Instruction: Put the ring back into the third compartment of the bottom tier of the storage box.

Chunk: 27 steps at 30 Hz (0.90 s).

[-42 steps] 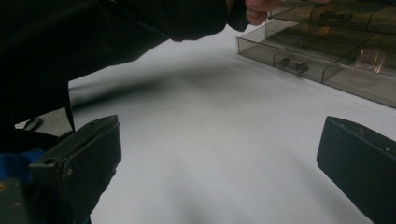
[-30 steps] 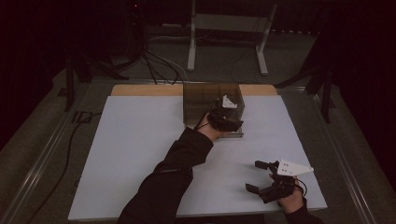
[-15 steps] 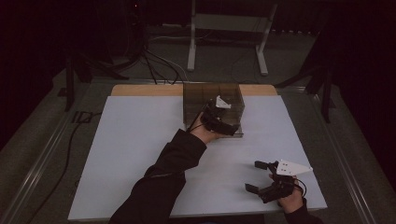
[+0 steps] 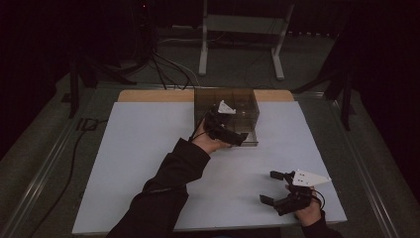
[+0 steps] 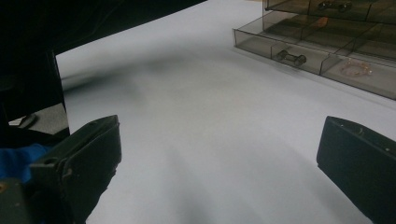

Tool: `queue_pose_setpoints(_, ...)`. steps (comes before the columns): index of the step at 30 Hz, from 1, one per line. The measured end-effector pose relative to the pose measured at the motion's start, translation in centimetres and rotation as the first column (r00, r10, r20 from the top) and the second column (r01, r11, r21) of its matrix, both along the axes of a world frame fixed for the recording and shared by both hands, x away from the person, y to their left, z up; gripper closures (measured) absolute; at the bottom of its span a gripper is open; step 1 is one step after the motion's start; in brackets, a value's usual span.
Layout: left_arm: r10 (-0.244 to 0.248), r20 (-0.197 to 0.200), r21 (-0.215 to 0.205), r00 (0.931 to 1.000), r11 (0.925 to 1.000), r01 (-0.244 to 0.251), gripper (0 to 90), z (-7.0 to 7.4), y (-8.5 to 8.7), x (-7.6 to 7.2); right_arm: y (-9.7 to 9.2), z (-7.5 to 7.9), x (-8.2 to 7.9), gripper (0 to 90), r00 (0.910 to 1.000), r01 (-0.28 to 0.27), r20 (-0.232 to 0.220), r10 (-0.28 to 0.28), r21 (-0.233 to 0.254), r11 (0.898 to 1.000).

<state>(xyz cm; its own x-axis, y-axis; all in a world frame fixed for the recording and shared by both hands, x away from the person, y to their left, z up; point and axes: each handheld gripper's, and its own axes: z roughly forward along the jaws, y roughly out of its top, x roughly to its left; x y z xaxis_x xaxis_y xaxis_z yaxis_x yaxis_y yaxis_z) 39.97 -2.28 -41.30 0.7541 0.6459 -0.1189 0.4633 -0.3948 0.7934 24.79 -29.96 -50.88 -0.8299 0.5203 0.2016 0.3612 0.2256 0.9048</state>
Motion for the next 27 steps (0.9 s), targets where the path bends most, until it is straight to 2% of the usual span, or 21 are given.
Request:
queue_pose_setpoints(4, 0.014, -0.018, 0.033, 0.9997, 0.9993, -0.014, 0.5, -0.3, 0.6, -0.2, 0.0, 0.0, -0.1, 0.0, 1.0, -0.001, 0.0, 0.001, -0.003, 1.0)
queue_pose_setpoints(10, 0.003, 0.034, 0.066, 0.9994, 0.9978, -0.005, 0.6, -0.3, 1.4, -1.1, 0.0, -0.1, 0.0, 0.0, 1.0, 0.002, -0.001, -0.002, -0.002, 1.0)
queue_pose_setpoints(14, -0.001, 0.049, 0.098, 0.9988, 0.9952, -0.003, 0.6, -0.1, 1.9, -1.6, 0.1, 0.0, 0.1, 0.0, 1.0, 0.0, -0.002, 0.0, -0.001, 1.0)
queue_pose_setpoints(15, 0.002, 0.045, 0.101, 0.999, 0.9949, -0.007, 0.6, 0.0, 2.0, -1.7, 0.2, -0.1, 0.1, 0.0, 1.0, 0.0, -0.003, 0.0, -0.003, 1.0)
queue_pose_setpoints(19, -0.053, 0.049, 0.096, 0.9974, 0.9942, 0.048, 0.6, 0.4, 2.8, -2.1, 0.3, 0.0, 0.2, 0.0, 1.0, -0.004, 0.0, 0.004, -0.002, 1.0)
queue_pose_setpoints(23, -0.052, 0.076, 0.09, 0.9958, 0.9949, 0.045, 0.5, 0.7, 3.7, -2.5, 0.4, -0.1, 0.3, 0.0, 1.0, -0.008, -0.004, 0.008, -0.006, 1.0)
queue_pose_setpoints(27, -0.048, 0.084, 0.082, 0.9953, 0.9958, 0.041, 0.6, 0.9, 4.5, -2.9, 0.5, -0.1, 0.3, 0.0, 1.0, -0.009, -0.003, 0.009, -0.008, 1.0)
